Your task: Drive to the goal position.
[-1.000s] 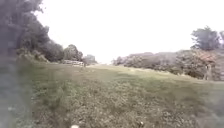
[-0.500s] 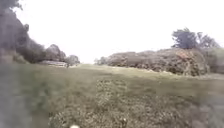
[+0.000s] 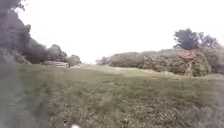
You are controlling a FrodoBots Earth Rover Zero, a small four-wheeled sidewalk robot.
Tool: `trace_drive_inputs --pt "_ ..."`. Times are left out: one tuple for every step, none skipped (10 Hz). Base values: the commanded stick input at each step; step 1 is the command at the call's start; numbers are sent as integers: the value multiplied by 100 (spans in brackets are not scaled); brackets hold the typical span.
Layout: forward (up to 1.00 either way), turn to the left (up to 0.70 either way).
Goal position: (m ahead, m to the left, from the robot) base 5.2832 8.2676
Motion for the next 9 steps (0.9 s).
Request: trace_drive_inputs --pt "70 14" --pt "70 14" --pt "70 14" --pt "70 14" --pt "70 14" --pt "70 14" --pt "70 14" --pt "70 14" --pt "70 14"
